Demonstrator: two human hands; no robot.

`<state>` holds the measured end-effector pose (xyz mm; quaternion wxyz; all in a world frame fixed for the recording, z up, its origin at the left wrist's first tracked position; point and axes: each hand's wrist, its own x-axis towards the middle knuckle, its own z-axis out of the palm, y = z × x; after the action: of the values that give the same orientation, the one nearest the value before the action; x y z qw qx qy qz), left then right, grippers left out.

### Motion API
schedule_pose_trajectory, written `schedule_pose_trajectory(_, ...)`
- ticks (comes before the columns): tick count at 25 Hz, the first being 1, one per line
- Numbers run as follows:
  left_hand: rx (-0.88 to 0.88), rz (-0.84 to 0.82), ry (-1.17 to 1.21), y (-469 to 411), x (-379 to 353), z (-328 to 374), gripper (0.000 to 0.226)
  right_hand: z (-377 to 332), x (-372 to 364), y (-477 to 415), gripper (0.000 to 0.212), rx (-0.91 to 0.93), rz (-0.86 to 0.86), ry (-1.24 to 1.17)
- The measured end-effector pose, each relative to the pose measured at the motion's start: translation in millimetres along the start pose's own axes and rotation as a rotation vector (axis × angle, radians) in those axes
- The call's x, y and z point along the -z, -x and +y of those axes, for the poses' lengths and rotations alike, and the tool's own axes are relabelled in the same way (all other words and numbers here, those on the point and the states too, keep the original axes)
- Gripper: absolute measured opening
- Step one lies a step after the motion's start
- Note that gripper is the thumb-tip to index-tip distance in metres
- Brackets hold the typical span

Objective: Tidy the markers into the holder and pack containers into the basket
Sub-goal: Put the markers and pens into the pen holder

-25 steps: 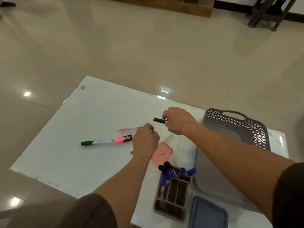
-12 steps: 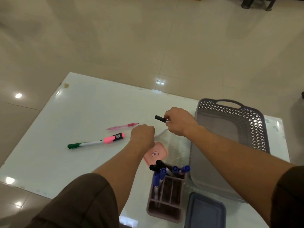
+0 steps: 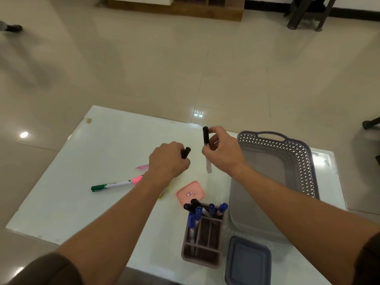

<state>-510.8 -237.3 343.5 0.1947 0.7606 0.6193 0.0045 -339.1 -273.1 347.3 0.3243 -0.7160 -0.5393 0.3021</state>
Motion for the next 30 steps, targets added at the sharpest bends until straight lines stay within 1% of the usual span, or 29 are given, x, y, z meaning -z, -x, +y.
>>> schedule_pose_trajectory(1,0.004,0.009,0.028,11,10,4,0.015,-8,4,10,0.036,0.033,-0.007,-0.015)
schedule_pose_trajectory(2,0.005,0.024,0.055,23,19,7,0.015,-15,7,20,0.036,0.065,-0.011,-0.017)
schedule_pose_trajectory(6,0.043,0.125,0.143,86,45,13,0.023,-36,16,63,0.024,0.179,-0.017,-0.029)
schedule_pose_trajectory(8,0.052,0.180,0.158,123,48,14,0.025,-43,21,87,0.021,0.218,-0.024,-0.035)
schedule_pose_trajectory(11,0.039,0.222,0.196,168,34,13,0.027,-44,24,120,0.021,0.255,-0.051,-0.006)
schedule_pose_trajectory(14,0.072,0.207,0.246,195,8,10,0.032,-36,21,144,0.020,0.239,-0.095,0.003)
schedule_pose_trajectory(18,0.119,0.201,0.309,220,-17,7,0.028,-20,11,167,0.021,0.206,-0.127,0.061)
schedule_pose_trajectory(21,0.149,0.207,0.304,233,-27,1,0.027,-12,4,175,0.024,0.196,-0.145,0.130)
schedule_pose_trajectory(26,0.122,0.183,0.267,239,-39,-1,0.026,-9,-5,176,0.024,0.203,-0.199,0.173)
schedule_pose_trajectory(30,0.110,0.102,0.263,234,-51,-1,0.027,-9,-9,172,0.024,0.196,-0.271,0.301)
